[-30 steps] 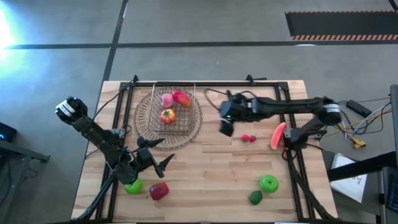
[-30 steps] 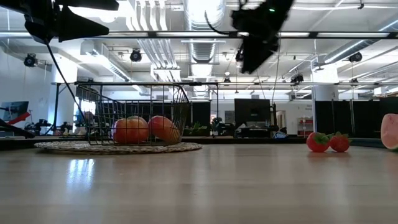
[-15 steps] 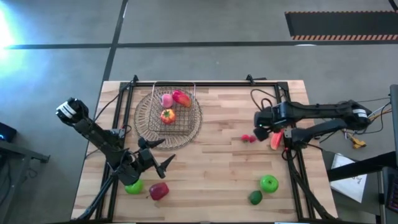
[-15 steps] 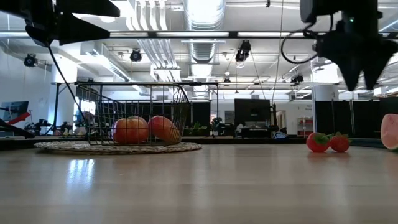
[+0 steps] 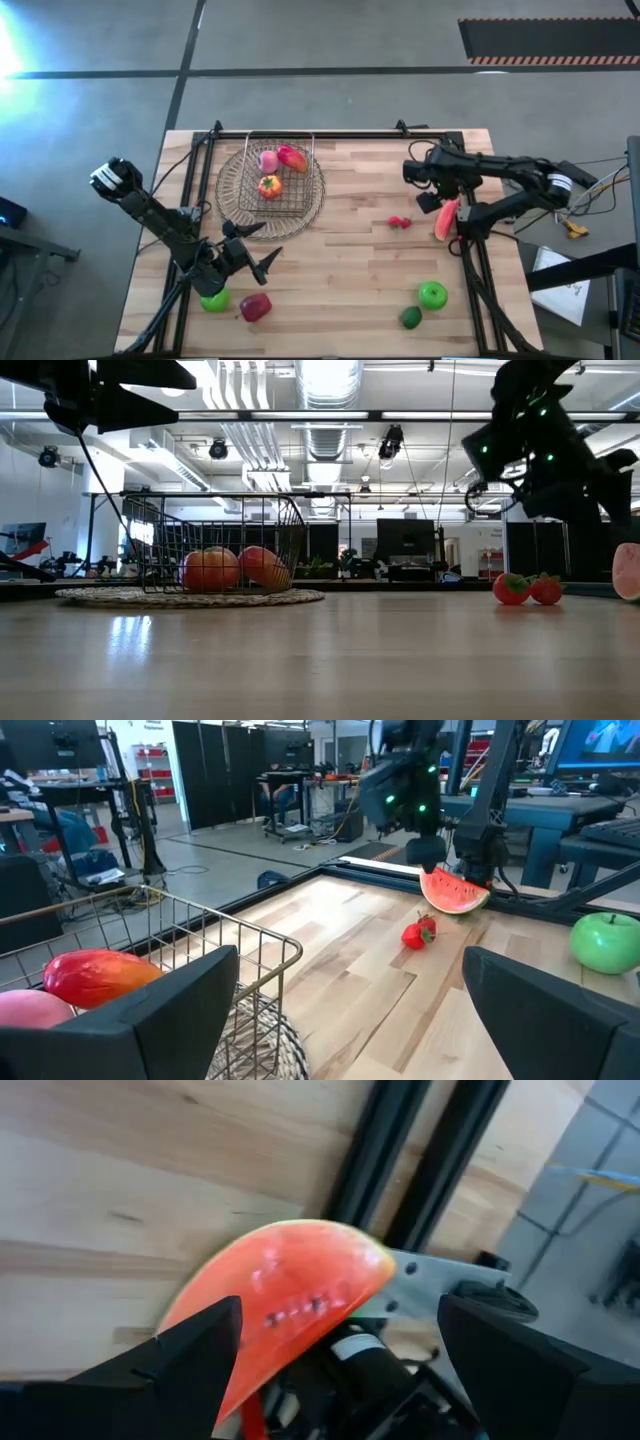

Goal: Build produce basket
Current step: Put the watermelon into the basket

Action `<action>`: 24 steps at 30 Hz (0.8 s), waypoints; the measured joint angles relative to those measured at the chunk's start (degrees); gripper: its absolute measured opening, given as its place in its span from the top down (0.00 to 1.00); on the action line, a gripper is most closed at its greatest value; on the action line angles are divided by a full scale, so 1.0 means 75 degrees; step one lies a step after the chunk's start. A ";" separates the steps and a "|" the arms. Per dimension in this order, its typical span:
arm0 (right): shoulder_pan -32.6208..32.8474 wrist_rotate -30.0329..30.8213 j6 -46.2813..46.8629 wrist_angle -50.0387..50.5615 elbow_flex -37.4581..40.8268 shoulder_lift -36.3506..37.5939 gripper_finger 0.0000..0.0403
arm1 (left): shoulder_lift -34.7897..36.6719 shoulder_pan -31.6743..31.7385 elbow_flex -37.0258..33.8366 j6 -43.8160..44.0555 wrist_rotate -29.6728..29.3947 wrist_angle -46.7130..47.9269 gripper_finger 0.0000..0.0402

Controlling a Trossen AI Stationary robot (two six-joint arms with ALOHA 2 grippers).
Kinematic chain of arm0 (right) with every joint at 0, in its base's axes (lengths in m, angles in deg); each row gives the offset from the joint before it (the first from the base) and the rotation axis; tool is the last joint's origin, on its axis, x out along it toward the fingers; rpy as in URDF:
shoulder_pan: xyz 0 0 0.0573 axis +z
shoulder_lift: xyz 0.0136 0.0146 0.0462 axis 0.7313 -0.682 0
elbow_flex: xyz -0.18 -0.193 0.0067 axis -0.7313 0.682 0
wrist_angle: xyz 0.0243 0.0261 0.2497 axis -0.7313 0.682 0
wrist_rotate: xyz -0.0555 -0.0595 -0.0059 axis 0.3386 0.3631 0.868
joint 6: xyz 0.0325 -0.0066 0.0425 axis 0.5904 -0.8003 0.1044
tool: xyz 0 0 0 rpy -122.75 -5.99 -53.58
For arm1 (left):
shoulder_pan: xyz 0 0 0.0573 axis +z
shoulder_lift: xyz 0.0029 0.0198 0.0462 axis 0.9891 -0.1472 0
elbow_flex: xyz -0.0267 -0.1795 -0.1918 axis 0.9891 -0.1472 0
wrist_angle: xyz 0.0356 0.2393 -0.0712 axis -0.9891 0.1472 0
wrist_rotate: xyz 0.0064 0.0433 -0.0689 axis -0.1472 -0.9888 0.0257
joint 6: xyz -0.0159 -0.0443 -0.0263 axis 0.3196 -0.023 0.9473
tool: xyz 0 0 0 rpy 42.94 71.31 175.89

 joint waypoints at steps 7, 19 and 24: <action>-0.0963 -0.0664 -0.0838 -0.0015 0.0006 -0.0585 0.19 | 0.0000 0.0000 0.0000 0.0021 0.0000 -0.0017 0.08; -0.1077 -0.1554 -0.1022 -0.0493 0.0350 -0.0952 0.19 | 0.0006 -0.0003 0.0000 0.0028 0.0000 -0.0021 0.08; -0.1022 -0.1627 -0.1315 -0.0813 0.0232 -0.1030 0.19 | 0.0006 -0.0003 0.0000 0.0032 0.0000 -0.0023 0.08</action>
